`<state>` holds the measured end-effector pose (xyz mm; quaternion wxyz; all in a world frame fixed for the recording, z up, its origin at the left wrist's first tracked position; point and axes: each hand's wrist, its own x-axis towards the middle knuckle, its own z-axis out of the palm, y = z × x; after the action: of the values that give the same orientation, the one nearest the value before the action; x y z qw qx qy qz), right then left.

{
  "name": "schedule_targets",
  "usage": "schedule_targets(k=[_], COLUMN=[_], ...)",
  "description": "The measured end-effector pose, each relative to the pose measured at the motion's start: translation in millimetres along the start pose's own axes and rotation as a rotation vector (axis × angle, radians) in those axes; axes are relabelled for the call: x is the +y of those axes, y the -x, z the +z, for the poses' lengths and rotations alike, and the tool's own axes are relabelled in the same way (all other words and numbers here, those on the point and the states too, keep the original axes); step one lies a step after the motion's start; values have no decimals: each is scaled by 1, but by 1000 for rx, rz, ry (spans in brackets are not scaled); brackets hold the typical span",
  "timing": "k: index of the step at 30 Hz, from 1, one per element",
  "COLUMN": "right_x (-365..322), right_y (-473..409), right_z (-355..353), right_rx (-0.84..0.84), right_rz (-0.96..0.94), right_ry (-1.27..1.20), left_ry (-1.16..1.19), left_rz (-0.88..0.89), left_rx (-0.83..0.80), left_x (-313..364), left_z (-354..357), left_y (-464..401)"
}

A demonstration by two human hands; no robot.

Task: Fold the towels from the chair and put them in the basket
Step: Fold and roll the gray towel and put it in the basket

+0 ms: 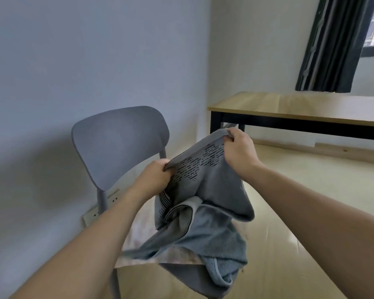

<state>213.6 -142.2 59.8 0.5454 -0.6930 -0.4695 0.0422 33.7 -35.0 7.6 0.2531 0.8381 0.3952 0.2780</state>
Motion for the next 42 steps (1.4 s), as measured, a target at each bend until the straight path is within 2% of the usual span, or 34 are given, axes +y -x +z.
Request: schedule_targets(k=[5,7,10,11,13,15,18,22,24,26,29,32,35,38,42], right_x=[36,45,45,41,28,7,-43,-130,-166,-196,-230,-257,-283,-299,-311], right_y=[-37,-43,-39,-30,-6,15,38,51,62,71,86,96,106,114,115], right_z=[0,-7,-27,-35,-51,-72,-100,-132,-144,-156,-174,-191,-206,-215,-222], right_rx=[115,136,104,95,102,86,3,-9,-62,-118,-274,-319,-324,-288,-178], right_rz=[163,207,121,64,-26,-103,-186,-143,-145,-147,-167,-227,-297,-336,-293], right_ry=[-22,35,109,115,82,58,150,120,120,136,122,-1,-109,-121,-153], left_ry=[-145,-244,-296,-214,119,389,547,671,626,468,218,4,-100,-27,9], left_rz=[-94,-149,-141,-132,-133,-142,-109,6,135,238,318,379,408,417,470], left_rx=[42,12,-35,-21,-23,-82,-135,-87,-29,92,339,473,506,418,399], left_x=[-9,-9,4,13,40,74,122,176,196,216,249,281,304,320,332], left_z=[5,6,-1,-6,-21,-42,-83,-136,-157,-177,-207,-232,-252,-264,-269], left_y=[-52,-55,-48,-41,-22,-3,32,67,81,94,109,125,136,150,165])
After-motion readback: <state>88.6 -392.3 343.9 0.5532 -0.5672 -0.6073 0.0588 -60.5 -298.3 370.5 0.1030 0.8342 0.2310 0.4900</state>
